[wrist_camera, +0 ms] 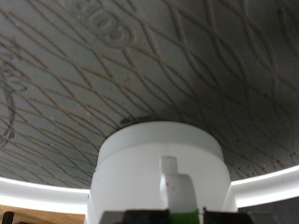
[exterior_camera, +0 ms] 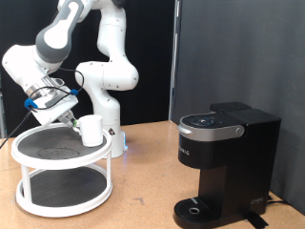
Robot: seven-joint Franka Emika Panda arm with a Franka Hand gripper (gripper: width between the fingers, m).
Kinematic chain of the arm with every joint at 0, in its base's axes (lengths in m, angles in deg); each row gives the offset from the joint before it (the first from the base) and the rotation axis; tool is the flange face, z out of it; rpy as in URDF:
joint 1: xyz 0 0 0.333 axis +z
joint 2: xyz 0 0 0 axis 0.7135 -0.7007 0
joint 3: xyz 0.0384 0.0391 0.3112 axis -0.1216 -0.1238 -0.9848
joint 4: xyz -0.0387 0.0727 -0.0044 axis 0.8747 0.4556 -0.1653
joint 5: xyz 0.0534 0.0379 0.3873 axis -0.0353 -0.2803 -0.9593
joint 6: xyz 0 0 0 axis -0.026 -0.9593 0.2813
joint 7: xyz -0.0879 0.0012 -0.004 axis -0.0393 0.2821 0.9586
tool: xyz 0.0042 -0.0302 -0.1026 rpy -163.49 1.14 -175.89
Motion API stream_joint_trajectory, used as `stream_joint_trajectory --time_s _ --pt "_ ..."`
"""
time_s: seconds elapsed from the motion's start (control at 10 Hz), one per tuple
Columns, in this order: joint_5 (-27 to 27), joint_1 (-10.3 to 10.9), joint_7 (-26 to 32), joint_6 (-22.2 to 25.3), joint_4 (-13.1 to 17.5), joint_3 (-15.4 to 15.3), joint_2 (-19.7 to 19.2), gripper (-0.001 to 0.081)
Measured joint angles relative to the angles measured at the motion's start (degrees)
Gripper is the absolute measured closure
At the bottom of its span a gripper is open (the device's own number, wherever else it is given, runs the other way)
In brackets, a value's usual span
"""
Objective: Make a cup of coffee with the keurig machine
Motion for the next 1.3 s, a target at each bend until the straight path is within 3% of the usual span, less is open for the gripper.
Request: stream_joint_trajectory --time_s 0.7,1.3 --pt "-1.1 0.0 3.41 1.78 1.99 1.04 -6.16 0.0806" --pt "-1.53 0.0 3.28 7.3 4.5 2.11 -6.77 0.0806"
